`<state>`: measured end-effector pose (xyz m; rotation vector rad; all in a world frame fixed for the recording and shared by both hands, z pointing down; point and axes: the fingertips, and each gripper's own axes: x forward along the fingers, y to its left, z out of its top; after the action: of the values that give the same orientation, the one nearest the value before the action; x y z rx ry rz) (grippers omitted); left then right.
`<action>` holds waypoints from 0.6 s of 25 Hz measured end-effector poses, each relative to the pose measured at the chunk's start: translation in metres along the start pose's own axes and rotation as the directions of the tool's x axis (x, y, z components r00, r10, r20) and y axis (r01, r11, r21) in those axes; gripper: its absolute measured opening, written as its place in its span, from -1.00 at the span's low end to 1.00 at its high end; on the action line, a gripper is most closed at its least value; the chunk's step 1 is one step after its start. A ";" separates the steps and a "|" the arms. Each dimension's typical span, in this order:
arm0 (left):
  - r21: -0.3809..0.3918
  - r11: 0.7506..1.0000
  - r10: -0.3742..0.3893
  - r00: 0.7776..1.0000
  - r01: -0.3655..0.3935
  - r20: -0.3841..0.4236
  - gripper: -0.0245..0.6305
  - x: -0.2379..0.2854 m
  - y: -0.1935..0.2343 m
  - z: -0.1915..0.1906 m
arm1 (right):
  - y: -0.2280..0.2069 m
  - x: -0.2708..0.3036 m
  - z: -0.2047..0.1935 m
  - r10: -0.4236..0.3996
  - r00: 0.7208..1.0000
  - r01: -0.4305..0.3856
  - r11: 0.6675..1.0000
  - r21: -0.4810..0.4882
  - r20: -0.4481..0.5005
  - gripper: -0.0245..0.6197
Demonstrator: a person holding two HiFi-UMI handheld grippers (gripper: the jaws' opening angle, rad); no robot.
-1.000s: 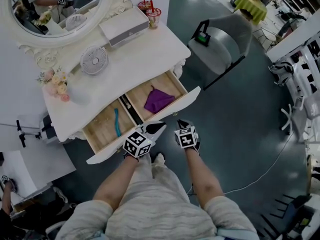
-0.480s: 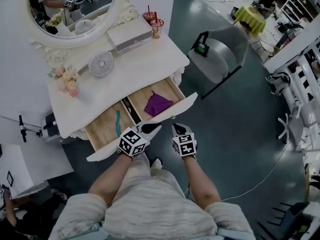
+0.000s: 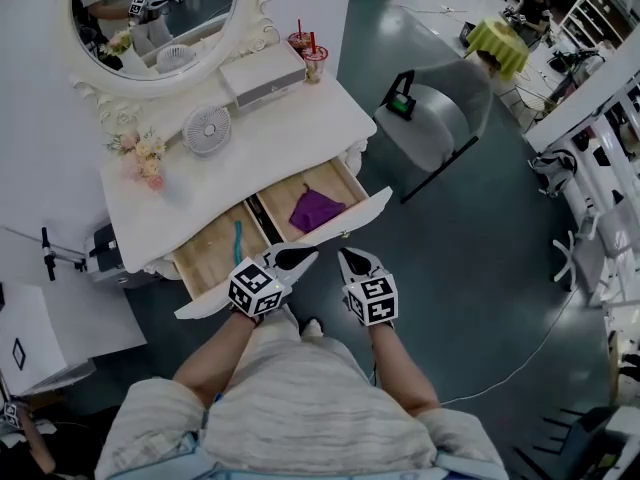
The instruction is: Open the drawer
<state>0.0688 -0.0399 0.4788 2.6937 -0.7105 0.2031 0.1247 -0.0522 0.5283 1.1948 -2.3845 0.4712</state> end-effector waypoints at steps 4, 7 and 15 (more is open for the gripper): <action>0.013 1.000 -0.007 1.000 0.007 0.022 -0.88 -0.008 -0.008 0.012 | 0.006 -0.020 0.017 0.014 0.999 -0.015 1.000 0.019 0.045 -0.90; 0.023 1.000 -0.016 0.999 0.015 0.045 -0.88 -0.011 -0.015 0.022 | 0.009 -0.034 0.027 0.021 0.997 -0.023 0.999 0.033 0.074 -0.90; 0.070 0.996 -0.062 0.996 0.058 0.059 -0.88 -0.023 -0.039 0.039 | 0.028 -0.070 0.053 0.063 0.985 -0.070 0.997 0.038 0.160 -0.90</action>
<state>0.0710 -0.0122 0.4255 2.7924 -0.6504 0.1321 0.1279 -0.0147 0.4443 1.2165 -2.5682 0.4674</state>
